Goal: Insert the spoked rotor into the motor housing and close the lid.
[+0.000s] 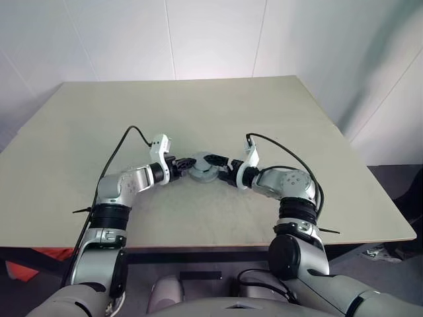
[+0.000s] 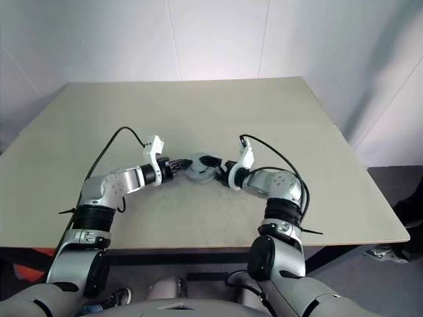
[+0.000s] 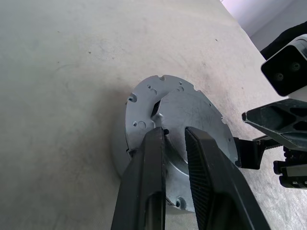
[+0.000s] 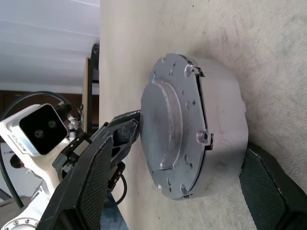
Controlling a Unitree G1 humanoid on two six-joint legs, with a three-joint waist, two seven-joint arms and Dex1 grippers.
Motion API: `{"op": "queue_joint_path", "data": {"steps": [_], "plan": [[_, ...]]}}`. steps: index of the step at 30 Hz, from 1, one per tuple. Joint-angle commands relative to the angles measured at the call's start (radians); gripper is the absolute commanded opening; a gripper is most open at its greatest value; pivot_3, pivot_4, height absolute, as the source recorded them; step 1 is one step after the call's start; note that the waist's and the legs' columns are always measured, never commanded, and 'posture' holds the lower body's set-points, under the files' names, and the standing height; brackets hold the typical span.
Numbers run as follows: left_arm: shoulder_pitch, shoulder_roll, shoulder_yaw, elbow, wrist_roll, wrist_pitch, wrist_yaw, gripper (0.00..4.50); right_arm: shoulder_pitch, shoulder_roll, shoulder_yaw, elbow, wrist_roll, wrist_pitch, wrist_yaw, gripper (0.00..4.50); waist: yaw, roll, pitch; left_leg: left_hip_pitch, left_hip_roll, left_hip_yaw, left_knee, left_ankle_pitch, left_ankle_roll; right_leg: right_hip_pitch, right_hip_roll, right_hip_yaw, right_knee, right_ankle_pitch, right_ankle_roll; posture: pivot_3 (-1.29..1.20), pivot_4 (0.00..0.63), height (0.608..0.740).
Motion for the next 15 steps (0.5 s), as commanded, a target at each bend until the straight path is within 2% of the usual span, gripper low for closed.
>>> {"op": "queue_joint_path", "data": {"steps": [1,6,7,9,14,15], "plan": [[0.008,-0.011,-0.029,-0.018,-0.005,0.014,-0.010,0.74,-0.059,0.090,0.069,-0.009,0.065,-0.014,0.029,4.45,-0.001,0.000,0.000,0.000,0.000,0.000,0.000,0.000,0.000,0.000,0.000,0.000,0.000,0.000,0.000,0.00,0.000,0.740],[0.013,-0.015,-0.027,-0.025,-0.004,0.013,-0.006,0.74,-0.057,0.105,0.106,-0.017,0.075,-0.024,0.033,4.45,-0.001,0.000,0.000,-0.001,0.001,0.000,-0.001,0.001,-0.001,-0.005,0.001,0.000,0.003,0.001,-0.002,0.00,0.000,0.740],[0.014,-0.015,-0.028,-0.025,-0.003,0.013,-0.006,0.74,-0.057,0.105,0.106,-0.018,0.077,-0.032,0.031,4.30,-0.001,0.000,0.000,-0.002,0.001,0.000,-0.001,0.001,-0.001,-0.005,0.001,0.000,0.004,0.001,-0.002,0.00,0.000,0.740],[0.014,-0.016,-0.028,-0.025,-0.002,0.011,-0.007,0.74,-0.059,0.103,0.102,-0.017,0.081,-0.045,0.028,3.87,0.000,0.000,0.000,-0.003,0.001,0.000,-0.001,0.001,-0.002,-0.007,0.001,0.000,0.005,0.002,-0.003,0.00,0.000,0.740],[0.010,-0.018,-0.030,-0.016,0.002,0.005,-0.008,0.74,-0.064,0.091,0.090,-0.010,0.096,-0.064,0.022,2.20,0.002,-0.001,0.001,-0.011,0.001,0.000,0.000,0.002,-0.003,-0.014,0.001,0.000,0.008,0.006,-0.009,0.00,0.000,0.740],[0.008,-0.019,-0.032,-0.014,0.004,0.003,-0.009,0.74,-0.064,0.089,0.091,-0.008,0.098,-0.069,0.020,2.10,0.005,-0.001,0.001,-0.010,0.001,0.000,0.000,0.002,-0.003,-0.013,0.001,0.000,0.008,0.006,-0.009,0.00,0.000,0.740]]}}
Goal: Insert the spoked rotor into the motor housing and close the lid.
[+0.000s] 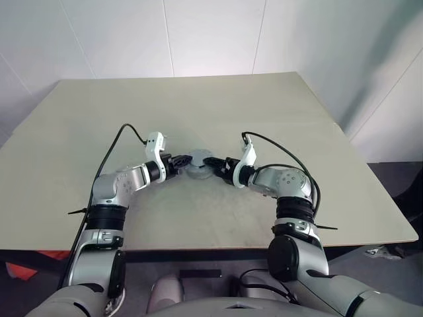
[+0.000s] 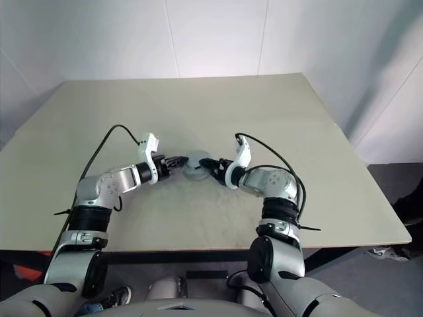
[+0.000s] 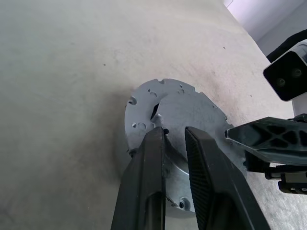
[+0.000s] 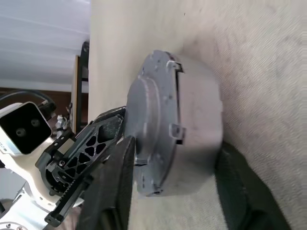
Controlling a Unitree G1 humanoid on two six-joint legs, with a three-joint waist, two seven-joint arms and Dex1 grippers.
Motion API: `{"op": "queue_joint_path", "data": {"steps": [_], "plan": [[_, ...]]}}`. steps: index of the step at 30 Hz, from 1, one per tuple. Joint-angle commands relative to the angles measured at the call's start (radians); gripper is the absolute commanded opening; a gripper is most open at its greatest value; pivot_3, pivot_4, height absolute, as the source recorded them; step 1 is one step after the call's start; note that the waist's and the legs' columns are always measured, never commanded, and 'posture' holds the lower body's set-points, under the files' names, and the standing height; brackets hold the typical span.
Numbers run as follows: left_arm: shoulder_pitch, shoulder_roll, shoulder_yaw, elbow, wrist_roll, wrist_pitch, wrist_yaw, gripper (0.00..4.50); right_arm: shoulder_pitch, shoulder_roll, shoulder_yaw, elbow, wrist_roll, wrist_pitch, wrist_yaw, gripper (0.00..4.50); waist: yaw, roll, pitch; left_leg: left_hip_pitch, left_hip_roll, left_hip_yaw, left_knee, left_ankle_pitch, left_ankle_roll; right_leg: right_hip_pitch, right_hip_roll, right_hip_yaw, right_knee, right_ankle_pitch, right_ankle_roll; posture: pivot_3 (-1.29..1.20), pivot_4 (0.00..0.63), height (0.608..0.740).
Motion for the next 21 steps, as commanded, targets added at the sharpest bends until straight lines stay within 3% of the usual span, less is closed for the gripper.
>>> {"op": "queue_joint_path", "data": {"steps": [1,21], "plan": [[-0.005,-0.037,-0.053,0.011,-0.002,0.012,-0.013,0.74,-0.064,0.087,0.046,-0.005,0.077,-0.007,0.035,2.09,0.005,0.000,0.000,0.000,0.000,0.000,0.000,0.000,0.000,0.000,0.000,-0.001,0.000,0.000,0.000,0.00,0.000,0.740],[-0.013,-0.038,-0.055,0.028,0.009,-0.009,-0.024,0.74,-0.069,0.076,0.034,0.009,0.092,-0.049,-0.001,2.06,0.011,0.000,0.000,-0.001,0.000,0.000,0.000,0.000,0.000,0.000,0.000,-0.001,0.000,0.000,0.000,0.00,0.000,0.740]]}}
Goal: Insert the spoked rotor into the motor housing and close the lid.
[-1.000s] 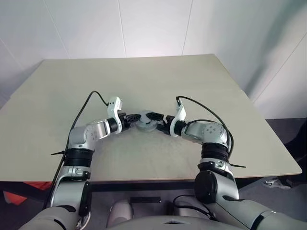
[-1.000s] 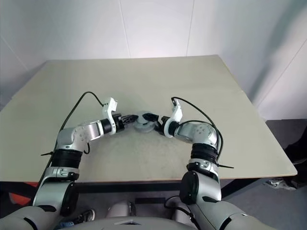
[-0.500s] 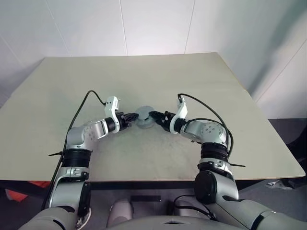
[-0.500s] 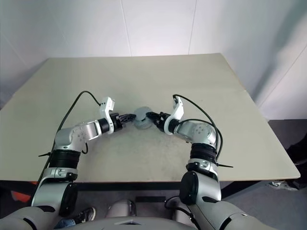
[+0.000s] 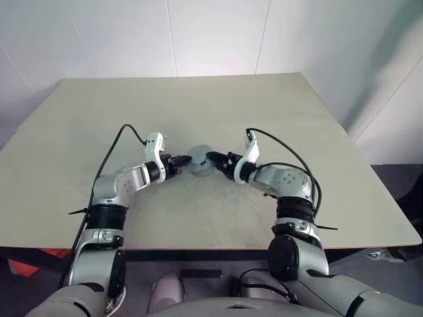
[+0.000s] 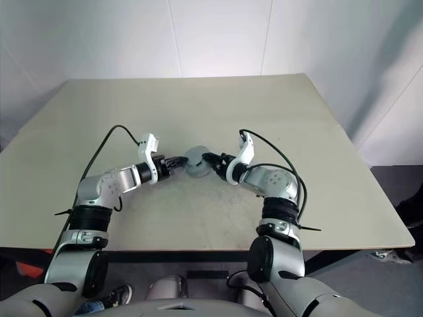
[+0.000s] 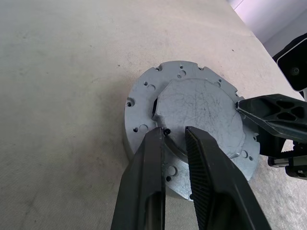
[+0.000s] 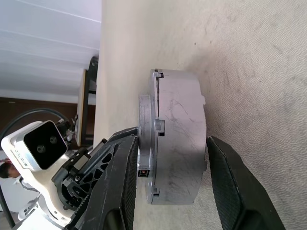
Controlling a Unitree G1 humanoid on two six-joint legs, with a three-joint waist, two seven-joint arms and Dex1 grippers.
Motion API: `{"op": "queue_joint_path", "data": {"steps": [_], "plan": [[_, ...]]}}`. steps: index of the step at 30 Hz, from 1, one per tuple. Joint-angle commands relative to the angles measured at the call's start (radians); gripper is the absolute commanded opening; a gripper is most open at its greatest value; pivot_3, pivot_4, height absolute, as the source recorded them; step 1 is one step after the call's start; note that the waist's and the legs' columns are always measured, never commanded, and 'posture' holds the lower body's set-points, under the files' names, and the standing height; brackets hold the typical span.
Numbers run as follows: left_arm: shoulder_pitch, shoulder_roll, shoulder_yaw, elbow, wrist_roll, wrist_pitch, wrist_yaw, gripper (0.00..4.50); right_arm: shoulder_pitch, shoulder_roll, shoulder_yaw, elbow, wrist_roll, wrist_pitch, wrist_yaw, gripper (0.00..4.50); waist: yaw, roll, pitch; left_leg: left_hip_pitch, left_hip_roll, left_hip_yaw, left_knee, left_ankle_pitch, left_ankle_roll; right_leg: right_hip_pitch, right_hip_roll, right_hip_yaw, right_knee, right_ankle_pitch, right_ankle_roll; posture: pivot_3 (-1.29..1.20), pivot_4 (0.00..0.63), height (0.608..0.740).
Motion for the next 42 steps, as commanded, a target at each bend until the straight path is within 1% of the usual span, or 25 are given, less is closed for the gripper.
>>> {"op": "queue_joint_path", "data": {"steps": [1,7,11,23,30,34,37,39,42], "plan": [[-0.003,-0.028,-0.054,0.004,-0.001,0.014,-0.020,0.74,-0.069,0.076,0.030,0.007,0.074,0.004,0.011,2.06,0.001,0.000,0.000,0.000,0.000,0.000,0.000,0.000,0.000,0.000,0.000,0.000,0.000,0.000,0.000,0.00,0.000,0.740],[0.002,-0.033,-0.056,-0.003,0.002,0.015,-0.019,0.74,-0.075,0.084,0.007,0.023,0.094,-0.016,-0.026,2.06,0.004,0.000,0.000,0.000,0.000,0.000,0.000,0.000,0.000,0.000,0.000,0.000,0.000,0.000,0.000,0.00,0.000,0.740],[-0.003,-0.034,-0.055,-0.001,0.004,0.015,-0.019,0.74,-0.085,0.085,0.002,0.039,0.113,-0.034,-0.051,2.06,0.008,0.000,0.000,0.000,0.000,0.000,0.000,0.000,0.000,0.000,0.000,0.000,0.000,0.003,-0.006,0.00,0.000,0.740],[-0.007,-0.037,-0.058,0.012,0.012,0.002,-0.022,0.74,-0.105,0.081,0.009,0.088,0.153,-0.090,-0.092,2.06,0.009,0.000,0.000,0.000,0.000,0.000,0.000,-0.001,0.002,0.000,0.000,0.000,0.000,0.004,-0.006,0.00,0.000,0.740],[-0.009,-0.037,-0.052,0.018,0.015,-0.011,-0.023,0.74,-0.094,0.077,0.014,0.071,0.179,-0.070,-0.101,2.06,0.010,0.000,0.000,-0.001,0.000,0.000,0.001,-0.001,0.003,0.000,0.000,0.000,0.000,0.004,-0.006,0.00,0.000,0.740],[-0.034,-0.039,0.019,0.036,-0.020,-0.043,-0.015,0.74,-0.099,0.075,-0.001,0.071,0.196,-0.072,-0.120,2.06,0.010,0.000,0.000,-0.001,0.000,0.000,0.001,-0.001,0.003,0.000,0.000,0.000,0.000,0.004,-0.006,0.00,0.000,0.740],[-0.098,-0.029,0.167,0.070,-0.118,-0.053,-0.004,0.74,-0.118,0.071,-0.045,0.103,0.228,-0.091,-0.146,2.06,0.010,-0.001,0.001,-0.002,0.000,0.000,0.002,-0.001,0.003,-0.002,0.000,0.000,0.000,0.004,-0.006,0.00,0.000,0.740],[-0.119,-0.023,0.213,0.089,-0.148,-0.057,0.003,0.74,-0.124,0.067,-0.053,0.116,0.247,-0.099,-0.155,2.06,0.010,-0.002,0.001,-0.007,0.001,0.000,0.006,-0.001,0.003,-0.009,0.000,0.000,0.003,0.005,-0.007,0.00,0.000,0.740],[-0.135,-0.018,0.262,0.111,-0.177,-0.064,0.019,0.74,-0.137,0.058,-0.060,0.136,0.277,-0.112,-0.164,2.06,0.011,-0.002,0.001,-0.010,0.000,-0.001,0.009,-0.002,0.004,-0.011,0.000,-0.001,0.004,0.005,-0.008,0.00,0.000,0.740]]}}
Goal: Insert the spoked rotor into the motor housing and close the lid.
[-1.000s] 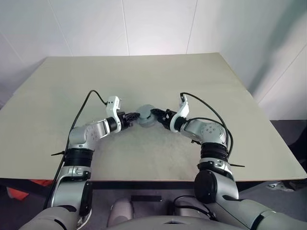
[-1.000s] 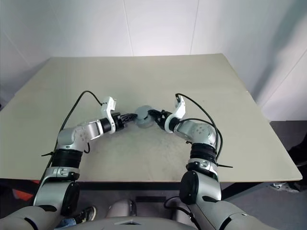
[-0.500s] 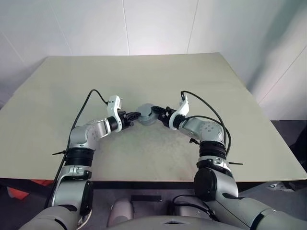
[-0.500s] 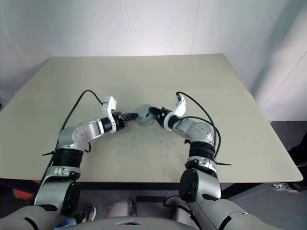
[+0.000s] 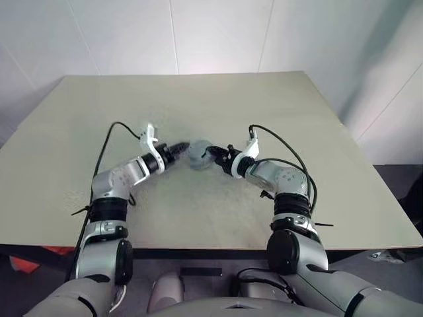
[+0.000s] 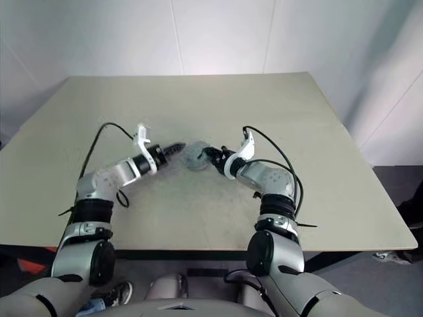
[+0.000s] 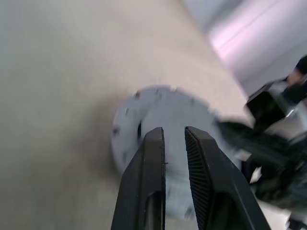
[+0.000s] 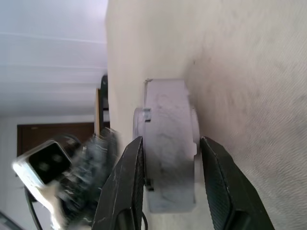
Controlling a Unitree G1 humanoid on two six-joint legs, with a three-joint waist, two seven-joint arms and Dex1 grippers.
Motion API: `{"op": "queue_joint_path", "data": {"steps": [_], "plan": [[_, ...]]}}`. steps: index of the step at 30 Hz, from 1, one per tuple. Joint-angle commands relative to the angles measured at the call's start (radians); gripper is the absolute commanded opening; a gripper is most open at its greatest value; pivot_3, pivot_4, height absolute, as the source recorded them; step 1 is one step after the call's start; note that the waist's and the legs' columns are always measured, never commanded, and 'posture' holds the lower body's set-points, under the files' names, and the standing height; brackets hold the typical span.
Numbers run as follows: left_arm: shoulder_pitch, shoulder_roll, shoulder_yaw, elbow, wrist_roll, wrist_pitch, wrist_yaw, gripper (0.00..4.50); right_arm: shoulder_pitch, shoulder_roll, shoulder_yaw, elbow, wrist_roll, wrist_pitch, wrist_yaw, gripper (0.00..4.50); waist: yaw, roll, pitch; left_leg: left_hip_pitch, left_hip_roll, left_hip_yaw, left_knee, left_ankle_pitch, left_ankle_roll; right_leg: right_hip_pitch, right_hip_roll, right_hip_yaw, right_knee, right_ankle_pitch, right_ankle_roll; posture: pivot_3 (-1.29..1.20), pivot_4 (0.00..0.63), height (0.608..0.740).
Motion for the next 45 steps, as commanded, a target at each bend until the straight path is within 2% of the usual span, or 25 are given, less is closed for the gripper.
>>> {"op": "queue_joint_path", "data": {"steps": [1,7,11,12,14,22,30,33,42,45], "plan": [[-0.027,0.011,0.057,0.013,-0.047,-0.025,0.018,0.74,-0.091,0.057,-0.008,0.001,0.075,-0.017,0.002,2.06,-0.001,0.000,0.000,0.000,0.000,0.000,0.001,0.000,0.001,0.000,0.000,0.000,0.000,0.000,0.000,0.00,0.000,0.740],[-0.027,0.003,0.061,0.020,-0.053,-0.036,0.030,0.74,-0.097,0.050,-0.005,0.022,0.097,-0.035,-0.009,2.06,0.002,0.000,0.000,-0.007,0.001,0.000,0.006,-0.002,0.003,-0.002,0.000,-0.001,0.000,0.000,0.001,0.00,0.000,0.740],[-0.023,0.000,0.071,0.019,-0.068,-0.037,0.040,0.74,-0.130,0.041,-0.050,0.041,0.148,-0.084,-0.011,2.06,0.002,-0.001,0.001,-0.008,0.001,0.000,0.009,-0.002,0.004,-0.002,0.000,-0.001,0.000,0.001,0.001,0.00,0.000,0.740],[-0.020,0.000,0.070,0.019,-0.069,-0.038,0.042,0.74,-0.139,0.036,-0.055,0.046,0.154,-0.098,-0.011,1.71,0.002,-0.001,0.001,-0.008,0.001,0.000,0.009,-0.002,0.004,-0.002,0.000,-0.001,0.000,0.001,0.001,0.00,0.000,0.740],[-0.016,0.000,0.071,0.017,-0.073,-0.039,0.046,0.74,-0.148,0.028,-0.057,0.052,0.162,-0.113,-0.011,1.56,0.002,-0.001,0.002,-0.008,0.001,0.000,0.009,-0.002,0.004,-0.003,0.000,-0.001,0.001,0.001,0.001,0.00,0.000,0.740],[-0.008,-0.007,0.122,0.006,-0.137,-0.028,0.074,0.74,-0.210,0.028,-0.125,0.067,0.284,-0.191,-0.031,1.56,0.004,-0.001,0.002,-0.011,0.001,0.000,0.011,-0.003,0.005,-0.004,0.000,-0.001,0.002,0.001,0.002,0.00,0.000,0.740],[0.027,-0.036,0.181,-0.053,-0.250,-0.023,0.063,0.74,-0.241,0.032,-0.097,0.075,0.319,-0.183,-0.064,1.56,0.002,-0.002,0.003,-0.015,0.003,0.001,0.019,-0.004,0.006,-0.009,0.000,-0.001,0.012,0.000,0.000,0.00,0.000,0.740],[0.023,-0.045,0.194,-0.041,-0.274,-0.017,0.092,1.32,-0.236,0.030,-0.087,0.071,0.329,-0.171,-0.068,1.56,0.003,-0.003,0.004,-0.015,0.004,0.001,0.021,-0.003,0.005,-0.009,0.000,-0.001,0.014,0.000,0.000,0.00,0.000,0.740],[-0.003,-0.058,0.210,0.003,-0.403,0.130,0.101,4.41,-0.209,0.038,-0.040,0.001,0.371,-0.089,-0.058,1.56,0.004,-0.006,0.006,-0.015,0.004,0.001,0.023,-0.003,0.005,-0.009,0.000,-0.001,0.015,0.001,0.001,0.00,0.000,0.740],[-0.021,-0.065,0.219,0.035,-0.435,0.159,0.101,4.46,-0.200,0.040,-0.024,-0.028,0.388,-0.072,-0.057,1.56,0.004,-0.008,0.007,-0.015,0.003,0.001,0.023,-0.003,0.005,-0.009,0.000,-0.001,0.015,0.002,0.003,0.00,0.000,0.740]]}}
